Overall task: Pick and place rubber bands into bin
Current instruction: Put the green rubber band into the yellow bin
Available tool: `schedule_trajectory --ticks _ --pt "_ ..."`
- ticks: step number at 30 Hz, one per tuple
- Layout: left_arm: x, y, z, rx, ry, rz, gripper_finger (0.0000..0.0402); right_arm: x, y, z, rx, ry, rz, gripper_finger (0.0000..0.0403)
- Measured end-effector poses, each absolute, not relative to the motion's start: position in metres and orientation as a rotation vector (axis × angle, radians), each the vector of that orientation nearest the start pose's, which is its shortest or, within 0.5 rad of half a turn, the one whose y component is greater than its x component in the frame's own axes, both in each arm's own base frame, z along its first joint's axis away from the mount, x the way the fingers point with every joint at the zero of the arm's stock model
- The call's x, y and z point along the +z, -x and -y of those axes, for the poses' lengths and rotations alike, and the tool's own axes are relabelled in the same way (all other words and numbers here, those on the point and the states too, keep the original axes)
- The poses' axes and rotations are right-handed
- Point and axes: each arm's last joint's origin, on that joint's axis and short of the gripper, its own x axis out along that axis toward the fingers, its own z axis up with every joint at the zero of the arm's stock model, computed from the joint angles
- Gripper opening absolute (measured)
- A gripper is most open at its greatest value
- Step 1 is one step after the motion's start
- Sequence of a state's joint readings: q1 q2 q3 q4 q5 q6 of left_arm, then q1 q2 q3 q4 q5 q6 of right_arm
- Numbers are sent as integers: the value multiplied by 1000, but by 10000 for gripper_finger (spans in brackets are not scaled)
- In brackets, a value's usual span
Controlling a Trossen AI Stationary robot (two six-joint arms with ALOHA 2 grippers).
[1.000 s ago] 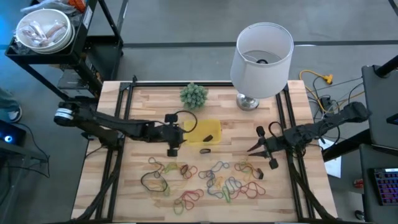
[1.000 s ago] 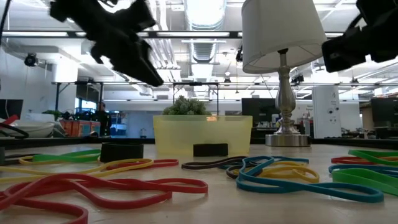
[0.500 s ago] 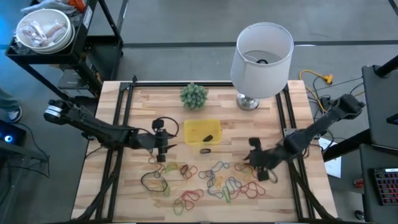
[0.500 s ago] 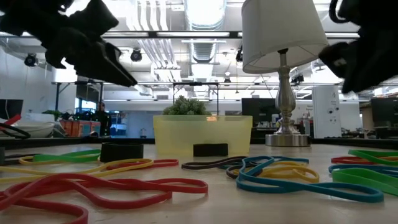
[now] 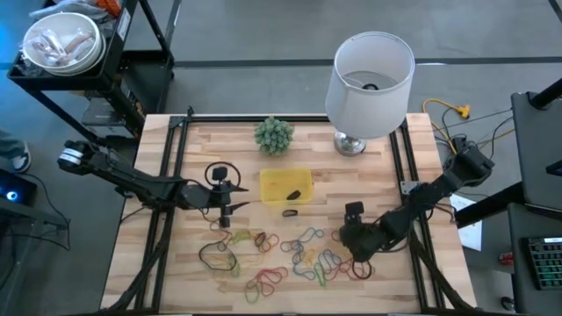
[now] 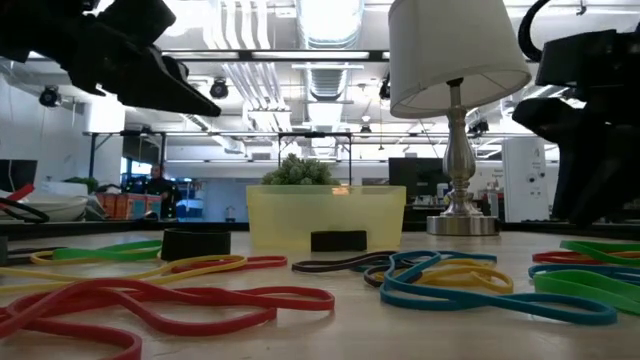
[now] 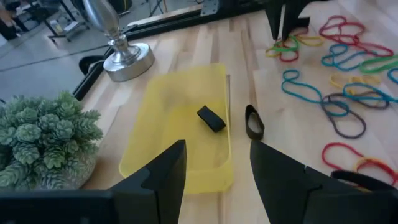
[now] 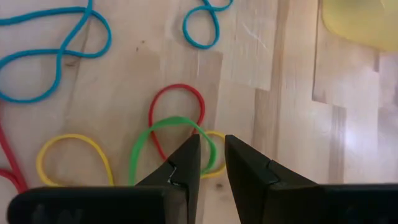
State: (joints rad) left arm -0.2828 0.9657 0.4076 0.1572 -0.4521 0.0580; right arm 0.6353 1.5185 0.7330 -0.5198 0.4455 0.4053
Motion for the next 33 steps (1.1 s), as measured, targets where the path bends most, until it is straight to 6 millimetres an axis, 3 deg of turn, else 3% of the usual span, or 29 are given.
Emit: schedule_trajectory --ticks 17,33 --pt "206 -192 43 154 -204 -366 164 126 -203 -135 -137 265 -1167 68" --pt "206 -192 43 153 -205 -367 164 126 -203 -133 -158 253 -1168 68"
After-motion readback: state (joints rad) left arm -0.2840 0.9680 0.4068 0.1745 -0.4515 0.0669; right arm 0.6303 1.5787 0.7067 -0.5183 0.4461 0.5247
